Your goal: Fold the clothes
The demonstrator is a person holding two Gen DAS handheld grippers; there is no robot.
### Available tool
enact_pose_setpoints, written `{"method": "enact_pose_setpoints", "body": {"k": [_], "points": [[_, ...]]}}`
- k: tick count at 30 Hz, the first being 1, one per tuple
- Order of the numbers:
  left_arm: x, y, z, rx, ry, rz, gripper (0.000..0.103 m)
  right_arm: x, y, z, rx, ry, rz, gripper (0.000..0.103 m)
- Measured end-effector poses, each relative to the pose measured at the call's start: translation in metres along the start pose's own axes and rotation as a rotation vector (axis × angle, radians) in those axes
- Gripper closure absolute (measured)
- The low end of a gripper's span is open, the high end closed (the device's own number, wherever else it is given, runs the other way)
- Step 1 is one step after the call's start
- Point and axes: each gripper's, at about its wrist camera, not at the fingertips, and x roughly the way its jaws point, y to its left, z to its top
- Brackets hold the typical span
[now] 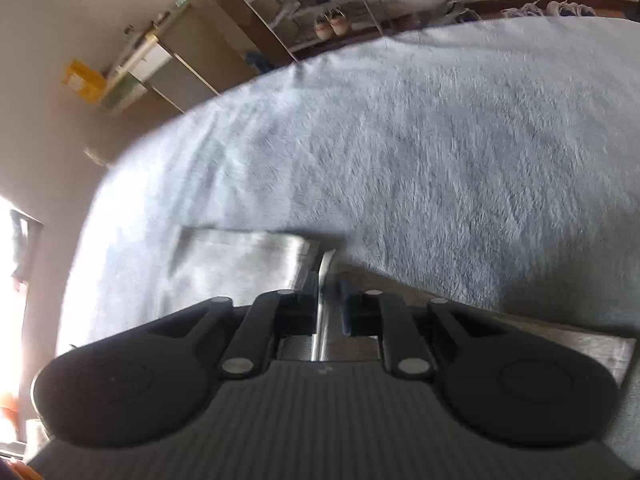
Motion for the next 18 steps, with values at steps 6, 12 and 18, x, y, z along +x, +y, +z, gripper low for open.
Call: {"method": "enact_pose_setpoints", "body": {"k": [6,12,18], "points": [[0.001,0.009,-0.004,-0.016,0.012,0.012,0.002,-0.033,-0.049,0.001,0.041,-0.058,0.099,0.049],[-0.004,0.018,-0.002,-0.039,0.017,0.034,0.002,-0.075,-0.163,-0.002,0.158,-0.027,-0.047,0.049],[-0.025,0.032,0.001,-0.081,0.037,0.055,0.002,-0.064,-0.236,-0.032,0.314,0.088,-0.035,0.048]]}}
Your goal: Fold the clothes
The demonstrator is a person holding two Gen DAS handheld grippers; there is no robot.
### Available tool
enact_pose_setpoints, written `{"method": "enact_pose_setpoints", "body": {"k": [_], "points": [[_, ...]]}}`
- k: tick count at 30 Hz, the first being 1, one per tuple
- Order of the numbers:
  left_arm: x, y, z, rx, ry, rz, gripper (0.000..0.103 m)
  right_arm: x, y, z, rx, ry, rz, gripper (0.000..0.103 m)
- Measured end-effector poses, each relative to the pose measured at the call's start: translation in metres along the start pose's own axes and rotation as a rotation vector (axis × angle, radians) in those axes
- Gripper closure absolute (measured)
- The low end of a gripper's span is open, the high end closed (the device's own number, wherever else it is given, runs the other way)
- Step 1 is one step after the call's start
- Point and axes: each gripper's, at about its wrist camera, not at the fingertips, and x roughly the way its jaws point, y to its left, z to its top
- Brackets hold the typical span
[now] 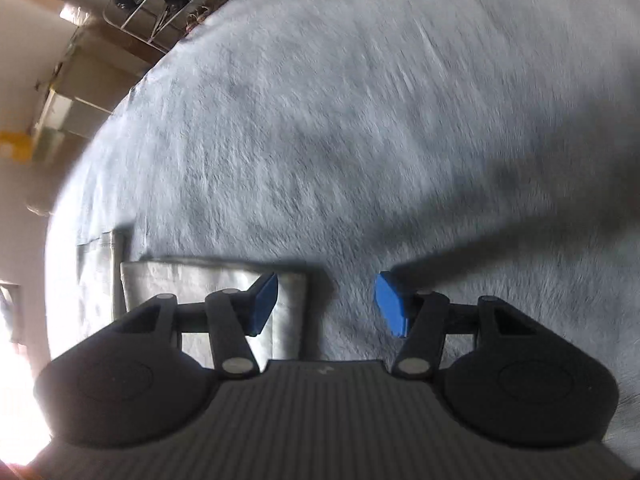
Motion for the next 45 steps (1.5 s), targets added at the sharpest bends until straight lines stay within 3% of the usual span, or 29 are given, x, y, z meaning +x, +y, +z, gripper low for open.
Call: {"method": "enact_pose_setpoints", "body": {"k": [4,5,6,7,9,11,14,19,22,24,29,31,32,33,36,45], "points": [[-0.014,0.025,-0.005,-0.082,0.029,0.030,0.002,0.014,0.001,-0.009,-0.031,0.005,0.093,0.050],[-0.016,0.031,-0.008,-0.097,0.041,0.042,0.002,0.018,0.004,-0.011,-0.042,0.027,0.111,0.059],[-0.018,0.036,-0.011,-0.107,0.052,0.057,0.002,0.023,0.006,-0.012,-0.053,0.048,0.129,0.080],[-0.019,0.041,-0.014,-0.111,0.060,0.070,0.002,0.028,0.009,-0.014,-0.064,0.074,0.137,0.086],[-0.020,0.047,-0.020,-0.108,0.070,0.086,0.002,0.036,0.017,-0.023,-0.103,0.103,0.112,0.092],[-0.021,0.049,-0.025,-0.097,0.075,0.087,0.002,0.033,0.025,-0.029,-0.145,0.073,0.090,0.098],[-0.021,0.046,-0.028,-0.067,0.070,0.085,0.002,0.002,0.026,-0.030,-0.107,-0.016,0.165,0.100],[-0.016,0.039,-0.032,-0.017,0.049,0.074,0.002,-0.059,-0.015,-0.039,-0.054,-0.123,0.129,0.100],[-0.010,0.034,-0.035,0.005,0.048,0.066,0.002,-0.063,-0.068,-0.054,0.056,-0.129,0.030,0.100],[-0.006,0.032,-0.037,0.022,0.050,0.065,0.002,-0.058,-0.094,-0.064,0.127,-0.144,0.018,0.101],[-0.014,0.048,-0.046,-0.005,0.050,0.060,0.002,-0.056,-0.094,-0.072,0.154,-0.193,0.057,0.096],[-0.023,0.062,-0.055,-0.050,0.059,0.056,0.002,-0.058,-0.100,-0.067,0.208,-0.165,0.093,0.093],[-0.028,0.071,-0.061,-0.076,0.065,0.061,0.002,-0.060,-0.103,-0.067,0.222,-0.148,0.106,0.086],[-0.033,0.080,-0.067,-0.103,0.072,0.068,0.002,-0.061,-0.105,-0.067,0.222,-0.130,0.117,0.073],[-0.046,0.110,-0.092,-0.215,0.098,0.091,0.002,-0.066,-0.106,-0.072,0.200,-0.095,0.146,0.056],[-0.056,0.167,-0.168,-0.606,0.204,0.070,0.002,-0.070,-0.115,-0.128,0.215,0.036,0.182,0.054]]}}
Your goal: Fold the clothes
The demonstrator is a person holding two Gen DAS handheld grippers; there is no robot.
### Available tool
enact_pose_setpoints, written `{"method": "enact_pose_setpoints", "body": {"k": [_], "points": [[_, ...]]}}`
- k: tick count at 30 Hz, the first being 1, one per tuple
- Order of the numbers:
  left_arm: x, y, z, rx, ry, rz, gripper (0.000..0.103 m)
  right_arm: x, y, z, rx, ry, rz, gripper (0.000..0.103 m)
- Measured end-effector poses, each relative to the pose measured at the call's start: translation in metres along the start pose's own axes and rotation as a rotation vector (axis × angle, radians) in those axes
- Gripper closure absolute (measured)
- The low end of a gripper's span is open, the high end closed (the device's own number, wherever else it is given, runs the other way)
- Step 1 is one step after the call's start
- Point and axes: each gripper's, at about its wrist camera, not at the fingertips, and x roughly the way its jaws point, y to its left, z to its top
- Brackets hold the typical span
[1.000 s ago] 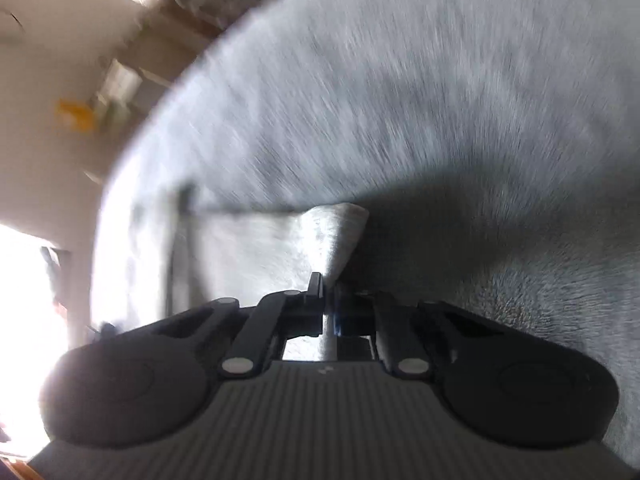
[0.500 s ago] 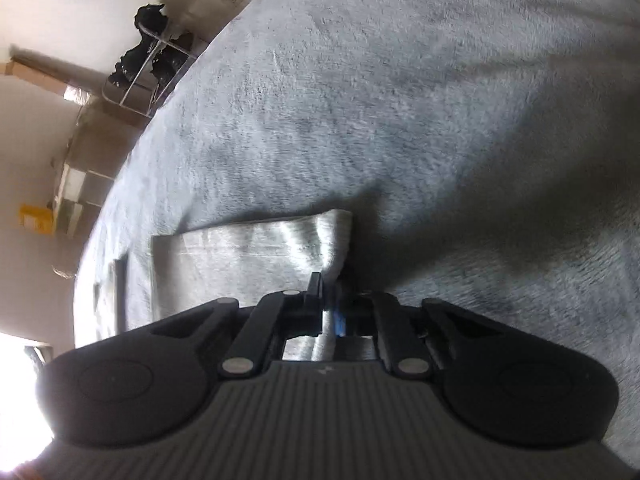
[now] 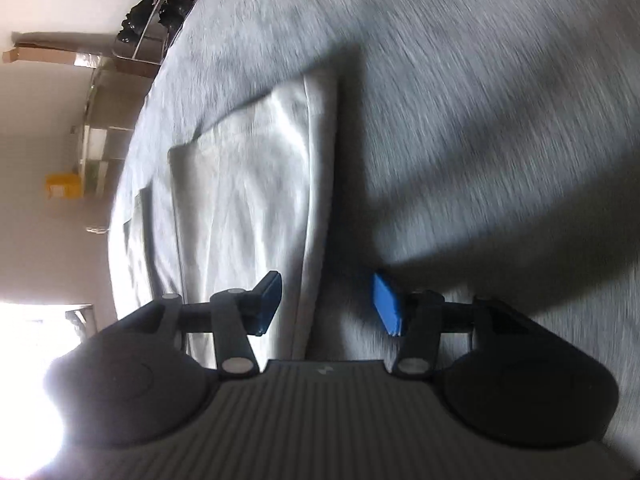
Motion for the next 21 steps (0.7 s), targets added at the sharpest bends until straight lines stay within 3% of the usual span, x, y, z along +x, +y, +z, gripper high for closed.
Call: {"method": "enact_pose_setpoints", "body": {"k": [4,10,16,21], "points": [[0.005,0.012,-0.010,-0.105,0.003,-0.064,0.007,0.000,-0.001,-0.016,0.008,0.075,0.012,0.054],[0.010,0.020,-0.006,-0.244,-0.113,-0.171,0.010,0.007,0.010,-0.038,-0.024,0.162,0.045,0.053],[0.028,0.014,0.001,-0.293,-0.115,-0.239,0.021,0.020,0.020,-0.051,-0.045,0.209,0.067,0.054],[0.042,0.010,-0.001,-0.332,-0.105,-0.264,0.038,0.020,0.009,-0.064,-0.032,0.230,0.078,0.062]]}}
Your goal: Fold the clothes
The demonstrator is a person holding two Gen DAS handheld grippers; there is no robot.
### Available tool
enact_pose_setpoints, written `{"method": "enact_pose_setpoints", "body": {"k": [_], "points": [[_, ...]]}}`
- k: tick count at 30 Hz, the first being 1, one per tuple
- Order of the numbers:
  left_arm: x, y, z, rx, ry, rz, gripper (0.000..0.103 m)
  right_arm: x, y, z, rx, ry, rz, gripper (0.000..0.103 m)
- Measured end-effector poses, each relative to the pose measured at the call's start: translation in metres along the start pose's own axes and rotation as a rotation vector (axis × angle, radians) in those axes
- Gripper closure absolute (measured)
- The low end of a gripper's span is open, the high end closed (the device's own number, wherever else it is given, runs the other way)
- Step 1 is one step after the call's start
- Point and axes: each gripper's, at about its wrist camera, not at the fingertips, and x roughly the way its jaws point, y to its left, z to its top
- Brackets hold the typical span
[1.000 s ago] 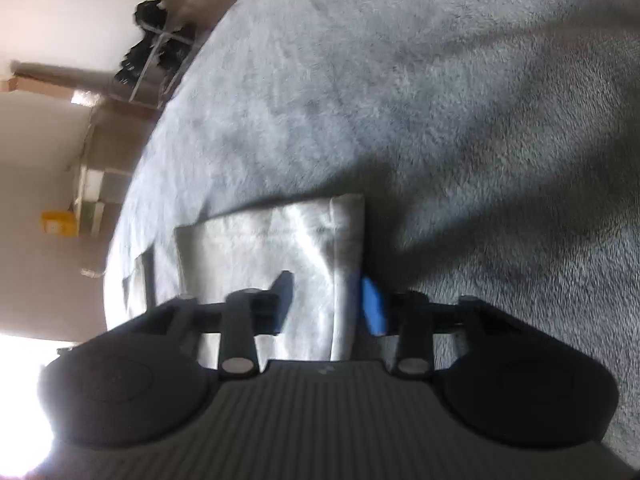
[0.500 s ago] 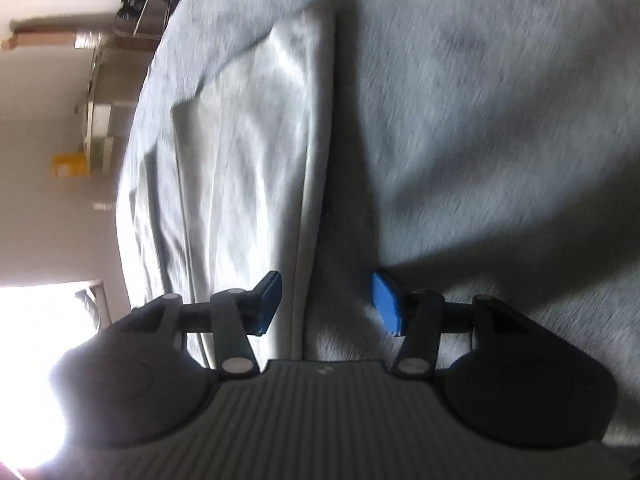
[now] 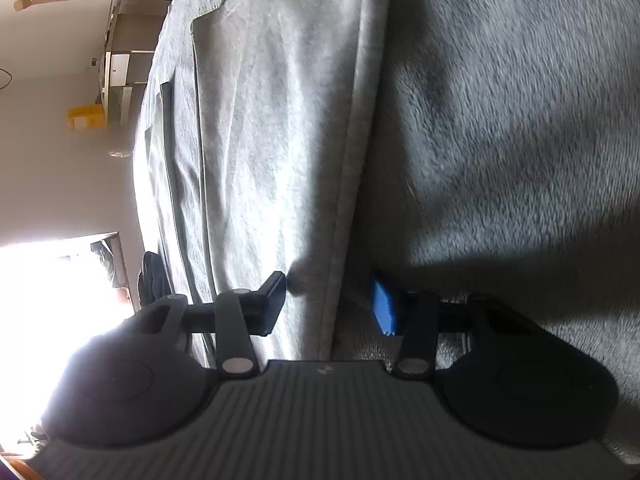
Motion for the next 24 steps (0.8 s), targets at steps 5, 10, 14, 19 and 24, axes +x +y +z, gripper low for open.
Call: {"method": "enact_pose_setpoints", "body": {"k": [5,10,14,19,24], "points": [[0.004,-0.003,0.001,0.012,-0.009,-0.008,0.060,0.005,0.002,-0.002,-0.010,0.022,-0.004,0.073],[0.000,-0.001,0.005,-0.022,-0.010,-0.008,0.085,0.013,0.013,-0.007,-0.067,0.037,-0.028,0.098],[-0.009,-0.005,0.008,-0.030,-0.039,-0.006,0.091,0.013,0.029,-0.007,-0.092,0.008,0.004,0.100],[-0.023,-0.015,0.016,-0.036,-0.097,-0.025,0.093,0.019,0.071,0.003,-0.142,0.001,0.083,0.100],[-0.038,-0.025,0.027,-0.051,-0.158,-0.053,0.094,0.035,0.122,0.016,-0.208,0.012,0.165,0.100]]}}
